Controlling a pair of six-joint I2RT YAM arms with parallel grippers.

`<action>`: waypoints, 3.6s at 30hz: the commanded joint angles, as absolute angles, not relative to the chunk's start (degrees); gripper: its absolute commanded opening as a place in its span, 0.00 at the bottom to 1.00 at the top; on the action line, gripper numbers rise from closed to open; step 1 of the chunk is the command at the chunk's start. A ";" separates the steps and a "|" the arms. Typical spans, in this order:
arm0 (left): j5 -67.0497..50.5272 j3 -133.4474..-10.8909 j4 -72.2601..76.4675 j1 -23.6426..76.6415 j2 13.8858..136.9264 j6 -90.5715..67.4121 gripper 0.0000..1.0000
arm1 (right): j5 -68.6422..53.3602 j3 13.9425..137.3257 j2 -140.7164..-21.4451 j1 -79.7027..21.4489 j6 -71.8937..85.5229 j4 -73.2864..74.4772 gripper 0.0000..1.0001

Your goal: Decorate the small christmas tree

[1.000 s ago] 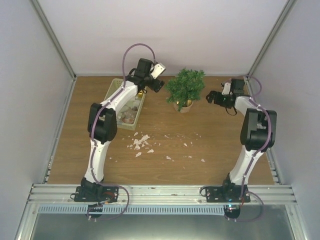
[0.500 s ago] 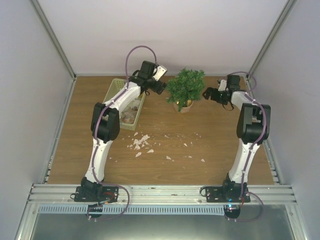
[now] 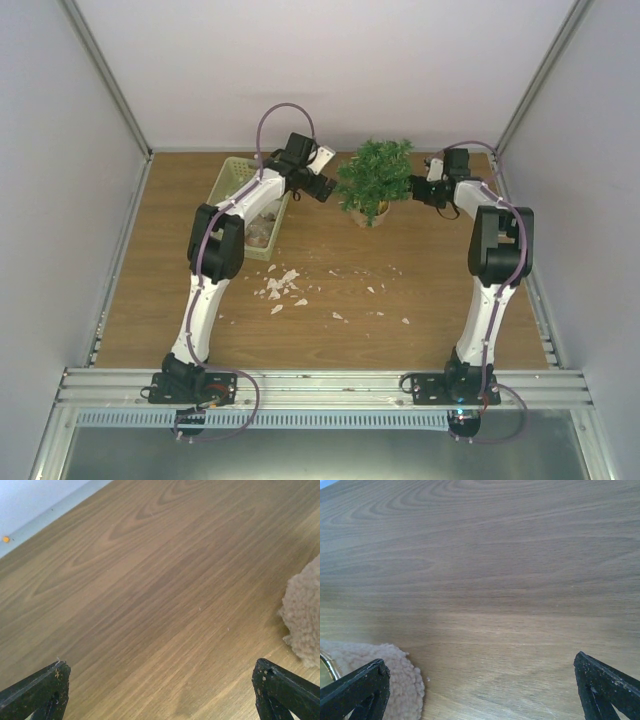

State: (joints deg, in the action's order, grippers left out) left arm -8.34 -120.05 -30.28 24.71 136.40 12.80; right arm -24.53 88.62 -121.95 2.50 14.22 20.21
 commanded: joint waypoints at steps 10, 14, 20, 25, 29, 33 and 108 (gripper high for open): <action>-15.64 -115.62 -28.69 25.31 137.44 8.52 0.99 | -26.08 89.54 -123.95 -1.83 12.71 23.68 1.00; -17.46 -115.62 -28.38 25.40 138.09 8.32 0.99 | -26.19 88.50 -123.12 -1.93 12.02 24.08 1.00; -20.92 -115.28 -29.26 25.41 137.51 8.20 0.98 | -26.43 87.08 -121.79 -2.32 10.39 26.00 0.99; -21.62 -110.96 -29.87 25.40 133.83 9.27 0.98 | -27.07 83.73 -119.11 -2.81 9.50 26.53 1.00; -20.84 -103.94 -28.24 25.36 129.24 10.51 0.98 | -27.26 80.60 -116.02 -3.60 8.97 26.60 0.99; -20.61 -96.63 -26.26 25.37 126.10 11.65 0.97 | -27.01 77.63 -113.35 -4.60 8.32 26.73 1.00; -0.47 -95.91 -22.37 23.08 119.52 14.13 0.93 | -8.84 71.06 -103.91 -2.88 10.77 33.07 1.00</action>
